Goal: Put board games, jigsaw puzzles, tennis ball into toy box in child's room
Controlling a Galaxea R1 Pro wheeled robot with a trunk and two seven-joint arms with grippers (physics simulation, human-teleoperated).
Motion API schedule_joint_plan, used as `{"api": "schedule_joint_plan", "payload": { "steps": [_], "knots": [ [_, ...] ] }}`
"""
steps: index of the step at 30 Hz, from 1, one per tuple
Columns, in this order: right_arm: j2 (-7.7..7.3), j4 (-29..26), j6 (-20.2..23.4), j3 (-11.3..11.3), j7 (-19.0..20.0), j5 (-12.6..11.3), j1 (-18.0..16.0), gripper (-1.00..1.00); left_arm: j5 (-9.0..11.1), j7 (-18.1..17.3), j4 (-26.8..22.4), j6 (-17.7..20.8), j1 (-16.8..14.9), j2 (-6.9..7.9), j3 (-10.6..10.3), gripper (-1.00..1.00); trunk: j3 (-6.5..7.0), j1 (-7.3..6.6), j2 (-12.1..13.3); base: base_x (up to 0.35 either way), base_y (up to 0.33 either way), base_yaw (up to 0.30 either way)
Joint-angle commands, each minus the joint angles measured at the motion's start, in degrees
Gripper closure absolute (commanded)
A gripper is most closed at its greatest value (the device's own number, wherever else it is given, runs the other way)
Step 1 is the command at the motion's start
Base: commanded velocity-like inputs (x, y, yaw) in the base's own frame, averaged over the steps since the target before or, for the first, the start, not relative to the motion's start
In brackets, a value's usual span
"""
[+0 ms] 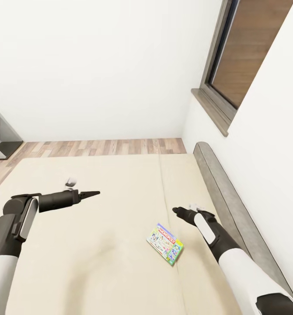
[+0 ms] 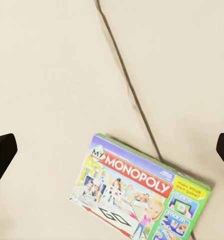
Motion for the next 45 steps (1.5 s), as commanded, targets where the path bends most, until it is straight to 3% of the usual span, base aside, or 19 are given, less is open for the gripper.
{"api": "schedule_joint_plan", "payload": {
  "steps": [1, 8, 21, 24, 32, 36, 45],
  "knots": [
    [-0.09, -0.18, 0.18, 0.14, -0.51, -0.56, -0.02, -1.00, 0.07, -0.22, 0.01, 0.29, -0.05, 0.07, 0.37, -1.00, -0.09, 0.03, -0.10, 0.000, 0.000, 0.000],
    [-0.04, -0.80, 0.29, 0.23, -0.53, -0.59, 0.04, -1.00, 0.20, -0.61, -0.32, 0.31, -0.07, -0.07, 2.90, -1.00, -0.10, 0.03, -0.10, 0.000, 0.000, 0.000],
    [0.03, -1.09, 0.38, 0.37, -0.56, -0.59, 0.05, -1.00, 0.30, -2.22, -0.64, 0.66, -0.10, -0.16, 3.77, -1.00, -0.91, 0.03, -0.10, 0.000, 0.000, 0.000],
    [0.03, -1.10, 0.39, 0.39, -0.56, -0.59, 0.05, -1.00, 0.39, -4.61, -0.70, 0.84, -0.10, -0.19, 3.71, -1.00, -1.18, 0.03, -0.10, 0.000, 0.000, 0.000],
    [0.02, -1.05, 0.40, 0.41, -0.50, -0.60, 0.06, -1.00, 0.29, -14.91, -0.75, 0.95, -0.10, -0.17, 3.46, -1.00, -1.93, 0.03, -0.10, 0.000, 0.000, 0.000],
    [0.01, -1.05, 0.40, 0.45, -0.48, -0.60, 0.06, -1.00, 0.24, -16.88, -0.72, 0.91, -0.10, -0.09, 3.43, -1.00, -2.30, 0.03, -0.10, 0.000, 0.000, 0.000],
    [0.18, -1.02, 0.35, 0.46, -0.47, -0.52, 0.12, -1.00, 0.18, -17.73, -0.68, 0.74, -0.08, -0.08, 3.42, -1.00, -3.15, 0.03, -0.10, 0.000, 0.000, 0.000]
  ]
}}
